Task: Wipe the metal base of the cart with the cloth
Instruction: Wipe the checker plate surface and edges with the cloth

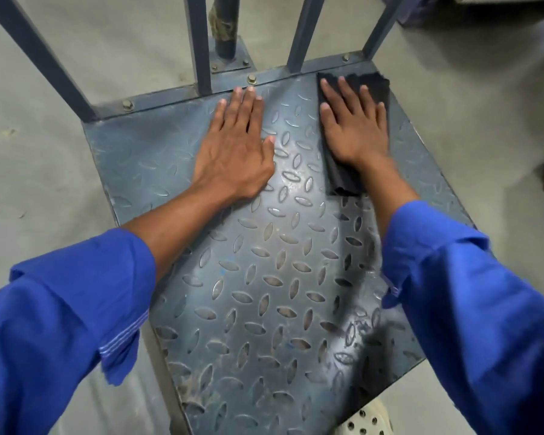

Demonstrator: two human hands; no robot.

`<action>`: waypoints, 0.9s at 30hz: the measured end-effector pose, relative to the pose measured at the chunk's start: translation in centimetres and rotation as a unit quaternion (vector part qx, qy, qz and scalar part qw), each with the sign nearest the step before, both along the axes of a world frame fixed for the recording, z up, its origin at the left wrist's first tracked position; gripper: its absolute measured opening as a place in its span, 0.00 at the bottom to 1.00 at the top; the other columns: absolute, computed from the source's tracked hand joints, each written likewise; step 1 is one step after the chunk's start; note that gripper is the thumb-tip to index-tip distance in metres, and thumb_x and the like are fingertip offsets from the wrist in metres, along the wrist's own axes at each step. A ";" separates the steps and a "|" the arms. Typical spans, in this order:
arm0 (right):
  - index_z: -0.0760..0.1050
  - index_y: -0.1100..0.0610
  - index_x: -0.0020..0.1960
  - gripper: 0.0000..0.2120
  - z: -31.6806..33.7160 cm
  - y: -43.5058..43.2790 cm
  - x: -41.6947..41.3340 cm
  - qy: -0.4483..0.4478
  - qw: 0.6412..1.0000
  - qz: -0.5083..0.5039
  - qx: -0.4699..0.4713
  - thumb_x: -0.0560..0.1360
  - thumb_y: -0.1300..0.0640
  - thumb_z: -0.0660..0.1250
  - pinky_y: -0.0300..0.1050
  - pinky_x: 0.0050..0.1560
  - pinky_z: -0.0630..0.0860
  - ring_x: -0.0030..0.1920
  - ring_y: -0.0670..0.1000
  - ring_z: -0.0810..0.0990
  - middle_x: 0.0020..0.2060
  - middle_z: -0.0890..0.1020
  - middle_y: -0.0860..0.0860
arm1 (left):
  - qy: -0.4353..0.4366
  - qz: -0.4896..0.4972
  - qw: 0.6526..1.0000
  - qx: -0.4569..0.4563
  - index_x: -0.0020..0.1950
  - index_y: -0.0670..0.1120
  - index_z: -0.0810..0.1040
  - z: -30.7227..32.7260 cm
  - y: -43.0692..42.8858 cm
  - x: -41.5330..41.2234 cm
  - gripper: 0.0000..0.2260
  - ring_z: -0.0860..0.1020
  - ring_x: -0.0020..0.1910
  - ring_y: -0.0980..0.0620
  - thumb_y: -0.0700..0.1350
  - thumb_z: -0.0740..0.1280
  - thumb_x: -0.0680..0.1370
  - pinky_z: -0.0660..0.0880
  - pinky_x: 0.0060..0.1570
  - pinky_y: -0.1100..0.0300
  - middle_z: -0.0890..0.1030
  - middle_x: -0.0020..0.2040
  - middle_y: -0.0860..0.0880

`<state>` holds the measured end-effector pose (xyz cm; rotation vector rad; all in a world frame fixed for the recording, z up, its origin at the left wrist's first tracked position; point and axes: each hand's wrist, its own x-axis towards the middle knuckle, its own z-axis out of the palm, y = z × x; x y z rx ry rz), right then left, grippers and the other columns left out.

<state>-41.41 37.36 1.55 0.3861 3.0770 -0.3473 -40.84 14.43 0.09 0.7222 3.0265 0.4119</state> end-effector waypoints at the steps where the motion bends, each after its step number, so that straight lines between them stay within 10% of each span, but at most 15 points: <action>1: 0.49 0.33 0.84 0.27 0.0 -1.8 -0.3 0.001 1.000 0.017 -0.003 0.86 0.37 0.43 0.63 0.83 0.41 0.86 0.54 0.47 0.86 0.51 0.40 | 0.000 0.001 1.000 -0.001 0.87 0.41 0.45 0.0 0.1 0.0 0.32 0.42 0.87 0.46 0.56 0.46 0.87 0.39 0.85 0.48 0.45 0.88 0.43; 27: 0.50 0.33 0.84 0.26 0.1 -3.8 2.1 0.001 1.000 0.017 -0.019 0.86 0.38 0.44 0.64 0.83 0.39 0.86 0.55 0.45 0.86 0.51 0.40 | -0.008 0.018 1.000 -0.021 0.86 0.37 0.39 -0.2 -0.1 2.9 0.34 0.38 0.86 0.43 0.55 0.47 0.87 0.37 0.84 0.48 0.39 0.87 0.38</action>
